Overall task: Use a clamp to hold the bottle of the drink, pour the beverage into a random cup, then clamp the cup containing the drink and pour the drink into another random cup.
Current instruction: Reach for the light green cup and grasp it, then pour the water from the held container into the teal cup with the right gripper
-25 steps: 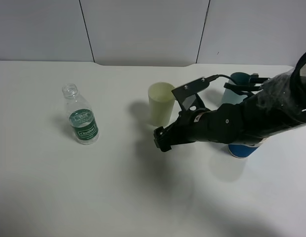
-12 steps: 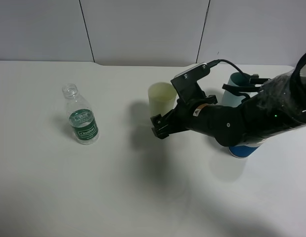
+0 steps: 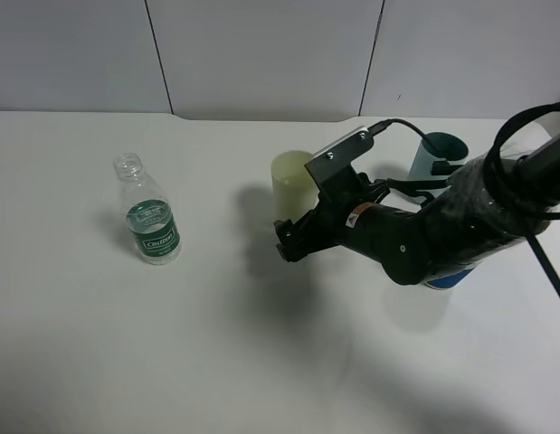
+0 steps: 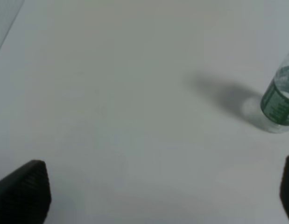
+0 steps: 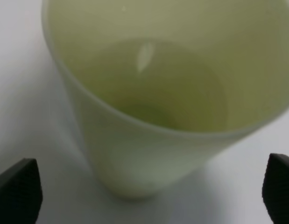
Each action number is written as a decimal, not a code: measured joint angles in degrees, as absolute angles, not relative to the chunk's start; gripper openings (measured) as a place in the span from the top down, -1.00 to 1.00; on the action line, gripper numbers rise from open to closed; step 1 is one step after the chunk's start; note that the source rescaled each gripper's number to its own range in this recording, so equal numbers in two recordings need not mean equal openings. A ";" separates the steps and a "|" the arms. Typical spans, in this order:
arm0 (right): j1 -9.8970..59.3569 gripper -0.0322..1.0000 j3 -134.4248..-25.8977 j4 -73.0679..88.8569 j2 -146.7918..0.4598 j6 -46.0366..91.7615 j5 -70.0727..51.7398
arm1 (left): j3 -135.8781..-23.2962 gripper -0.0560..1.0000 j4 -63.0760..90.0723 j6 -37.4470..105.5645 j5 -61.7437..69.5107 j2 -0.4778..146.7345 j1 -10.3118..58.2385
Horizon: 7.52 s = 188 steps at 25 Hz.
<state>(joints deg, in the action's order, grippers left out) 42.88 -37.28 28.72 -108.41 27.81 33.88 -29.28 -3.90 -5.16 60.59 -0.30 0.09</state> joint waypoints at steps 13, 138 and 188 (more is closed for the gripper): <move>42.88 -0.63 -37.34 24.61 -116.47 25.81 49.62 | -29.28 -1.00 -4.01 -5.16 60.59 -0.30 0.09; 19.26 0.93 -50.70 -98.60 -85.97 -89.16 -16.30 | -29.28 -1.00 -3.97 -5.12 60.59 -0.30 0.09; 19.26 0.93 -42.04 -94.91 -89.07 -80.19 -39.74 | -29.28 -1.00 -3.97 -5.12 60.59 -0.30 0.09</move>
<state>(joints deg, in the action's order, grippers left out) 19.26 -42.04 -94.91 -89.07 -80.19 -39.74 -29.28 -3.97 -5.12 60.59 -0.30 0.09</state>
